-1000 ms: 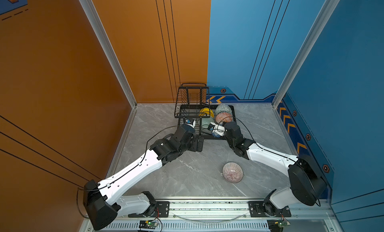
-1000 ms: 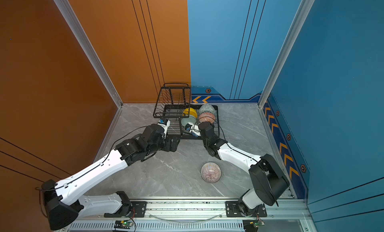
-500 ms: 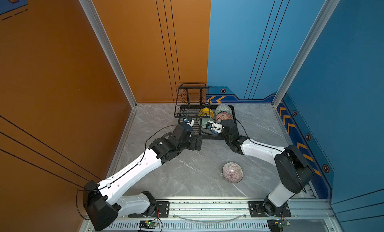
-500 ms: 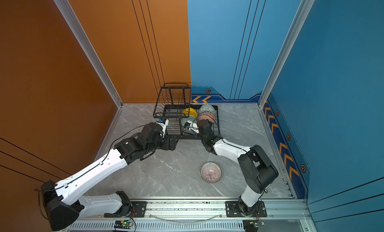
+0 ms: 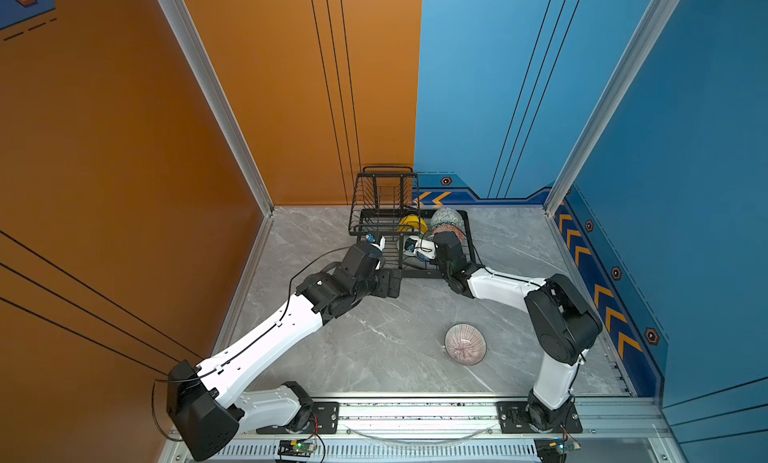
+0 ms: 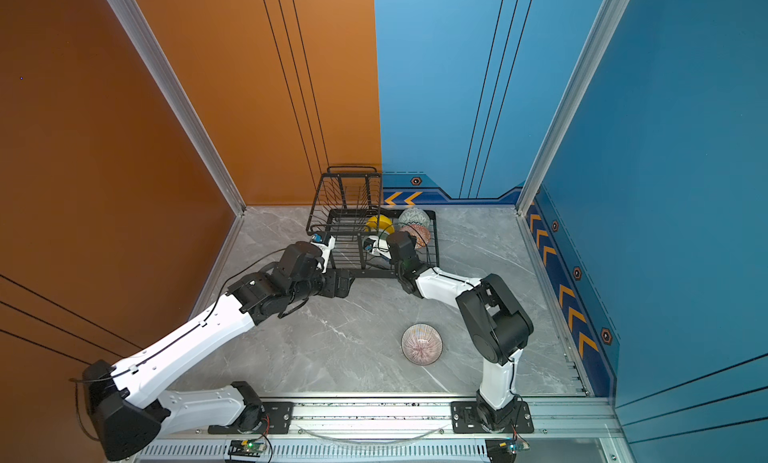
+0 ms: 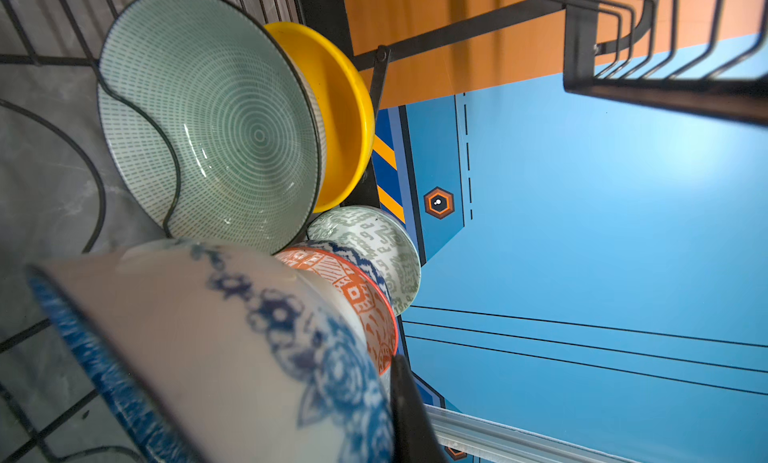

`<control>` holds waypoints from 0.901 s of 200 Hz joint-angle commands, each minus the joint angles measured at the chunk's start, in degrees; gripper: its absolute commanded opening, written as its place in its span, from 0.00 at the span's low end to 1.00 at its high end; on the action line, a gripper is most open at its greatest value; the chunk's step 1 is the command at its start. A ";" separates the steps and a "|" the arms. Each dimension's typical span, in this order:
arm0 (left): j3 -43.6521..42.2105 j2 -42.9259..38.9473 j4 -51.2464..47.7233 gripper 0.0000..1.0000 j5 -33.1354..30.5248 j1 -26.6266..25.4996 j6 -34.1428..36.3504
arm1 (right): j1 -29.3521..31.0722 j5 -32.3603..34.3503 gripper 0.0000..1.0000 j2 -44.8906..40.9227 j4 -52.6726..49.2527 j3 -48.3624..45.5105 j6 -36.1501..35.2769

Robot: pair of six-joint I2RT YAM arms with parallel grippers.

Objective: Load the bowls into the dish rack
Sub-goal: 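Carry the blue floral bowl over the rack with the right gripper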

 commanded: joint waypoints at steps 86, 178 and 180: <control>-1.12 -0.19 -1.51 0.98 2.38 2.07 1.26 | -1.66 2.02 0.00 2.80 -8.57 8.85 4.21; -1.15 -0.86 -1.74 0.98 2.23 2.18 0.88 | -0.46 1.95 0.00 6.36 -10.31 11.87 3.42; -1.16 -0.85 -1.82 0.98 2.25 2.16 0.92 | -0.43 1.95 0.00 6.42 -10.33 11.92 3.33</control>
